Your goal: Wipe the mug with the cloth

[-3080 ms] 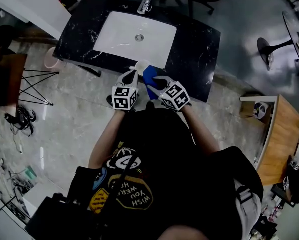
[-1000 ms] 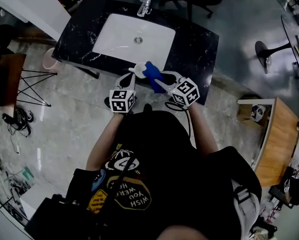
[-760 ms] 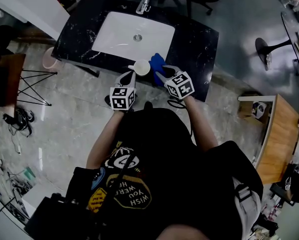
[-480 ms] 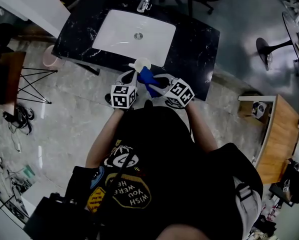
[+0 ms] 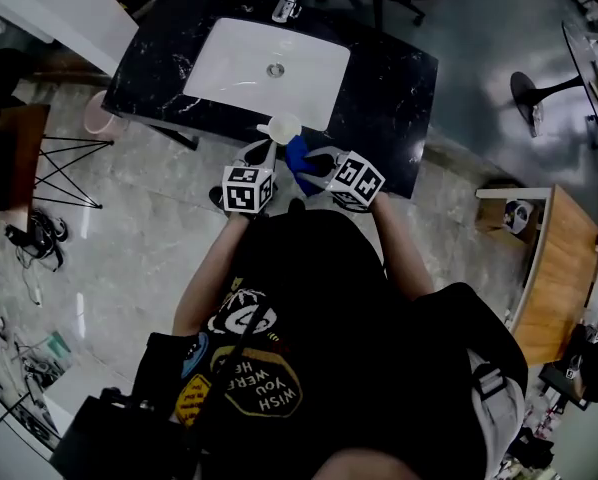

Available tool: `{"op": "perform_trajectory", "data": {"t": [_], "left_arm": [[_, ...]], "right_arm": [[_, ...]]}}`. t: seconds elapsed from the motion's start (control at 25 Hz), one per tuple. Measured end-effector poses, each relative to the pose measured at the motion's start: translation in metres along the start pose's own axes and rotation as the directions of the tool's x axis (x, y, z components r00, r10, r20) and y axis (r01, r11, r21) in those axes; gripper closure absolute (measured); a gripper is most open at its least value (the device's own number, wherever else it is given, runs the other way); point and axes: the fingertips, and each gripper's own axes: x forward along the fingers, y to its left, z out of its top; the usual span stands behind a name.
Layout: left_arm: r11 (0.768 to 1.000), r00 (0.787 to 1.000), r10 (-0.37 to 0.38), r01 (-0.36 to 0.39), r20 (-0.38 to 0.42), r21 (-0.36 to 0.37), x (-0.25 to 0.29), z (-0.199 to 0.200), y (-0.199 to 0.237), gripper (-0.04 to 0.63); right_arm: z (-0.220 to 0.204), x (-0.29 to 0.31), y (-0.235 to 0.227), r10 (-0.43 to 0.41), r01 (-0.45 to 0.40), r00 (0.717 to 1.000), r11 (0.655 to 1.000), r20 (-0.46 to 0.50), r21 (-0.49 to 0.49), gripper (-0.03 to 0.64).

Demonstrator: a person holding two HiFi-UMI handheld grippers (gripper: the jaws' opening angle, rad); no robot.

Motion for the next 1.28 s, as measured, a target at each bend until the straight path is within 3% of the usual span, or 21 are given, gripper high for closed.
{"op": "perform_trajectory", "data": {"t": [0.08,0.16,0.24,0.28,0.32,0.36,0.4,0.48,0.56,0.6,0.68,0.8,0.84,0.88,0.92,1.0,1.08,1.16,1.2,1.28], "left_arm": [[1.000,1.000,0.001,-0.001,0.008,-0.002,-0.002,0.002,0.002,0.592],[1.000,1.000,0.009,-0.008,0.018,-0.008,-0.004,0.004,0.006,0.592],[1.000,1.000,0.017,-0.017,0.024,-0.017,-0.005,0.004,0.009,0.592],[1.000,0.999,0.021,-0.020,0.024,-0.021,-0.005,0.003,0.010,0.592],[0.999,0.999,0.023,-0.022,0.024,-0.023,-0.004,0.003,0.011,0.592],[0.999,0.999,0.024,-0.023,0.024,-0.024,-0.004,0.003,0.011,0.592],[0.999,0.999,0.023,-0.023,0.024,-0.024,-0.003,0.002,0.010,0.592],[1.000,1.000,0.020,-0.019,0.021,-0.021,-0.002,0.002,0.007,0.592],[1.000,1.000,0.020,-0.020,0.021,-0.019,-0.001,0.002,0.004,0.592],[0.999,0.999,0.025,-0.024,0.023,-0.021,-0.002,0.002,0.005,0.592],[0.999,0.998,0.043,-0.042,0.036,-0.033,-0.005,0.002,0.008,0.592],[0.992,0.993,0.100,-0.094,0.068,-0.086,-0.014,0.006,0.017,0.592],[0.988,0.990,0.118,-0.109,0.079,-0.108,-0.018,0.009,0.020,0.592],[0.985,0.987,0.132,-0.120,0.089,-0.123,-0.022,0.011,0.022,0.592],[0.983,0.985,0.142,-0.129,0.099,-0.131,-0.027,0.014,0.022,0.592],[0.982,0.981,0.152,-0.137,0.116,-0.128,-0.034,0.018,0.020,0.592],[0.985,0.978,0.149,-0.134,0.143,-0.112,-0.044,0.023,0.016,0.592],[0.989,0.973,0.140,-0.127,0.183,-0.080,-0.055,0.030,0.011,0.592],[0.991,0.970,0.133,-0.124,0.202,-0.059,-0.060,0.033,0.008,0.592],[0.994,0.968,0.110,-0.109,0.223,-0.016,-0.068,0.036,-0.001,0.592]], "right_arm": [[0.000,-0.005,0.006,0.012,-0.013,0.999,1.000,0.044,0.019,0.514],[0.015,-0.026,-0.027,-0.129,0.115,0.981,0.988,0.146,0.100,0.514],[0.030,-0.054,-0.078,-0.355,0.307,0.912,0.924,0.207,0.229,0.514],[0.031,-0.063,-0.100,-0.443,0.385,0.876,0.880,0.191,0.279,0.514],[0.028,-0.064,-0.112,-0.486,0.431,0.862,0.853,0.147,0.293,0.514],[0.022,-0.055,-0.112,-0.475,0.439,0.876,0.859,0.087,0.264,0.514],[0.014,-0.040,-0.100,-0.417,0.404,0.909,0.893,0.028,0.200,0.514],[0.002,-0.010,-0.053,-0.227,0.230,0.972,0.972,-0.059,0.042,0.514],[-0.008,-0.001,-0.019,-0.100,0.101,0.991,0.995,-0.088,0.007,0.514],[-0.010,-0.005,-0.017,-0.095,0.098,0.993,0.994,-0.077,0.042,0.514],[-0.013,-0.025,-0.033,-0.190,0.194,0.981,0.972,-0.044,0.133,0.514],[-0.015,-0.062,-0.077,-0.438,0.426,0.899,0.866,-0.013,0.263,0.501],[-0.014,-0.069,-0.088,-0.477,0.450,0.879,0.833,0.005,0.322,0.465],[-0.012,-0.072,-0.093,-0.491,0.445,0.871,0.813,0.031,0.377,0.361],[-0.009,-0.074,-0.095,-0.495,0.428,0.866,0.802,0.064,0.417,0.310],[0.001,-0.080,-0.092,-0.507,0.401,0.850,0.799,0.144,0.448,0.305],[0.012,-0.089,-0.080,-0.530,0.402,0.816,0.807,0.230,0.433,0.365],[0.023,-0.096,-0.063,-0.558,0.424,0.771,0.809,0.306,0.408,0.589],[0.027,-0.096,-0.054,-0.565,0.431,0.758,0.809,0.325,0.400,0.615],[0.030,-0.088,-0.039,-0.564,0.442,0.764,0.811,0.313,0.383,0.615]]}}
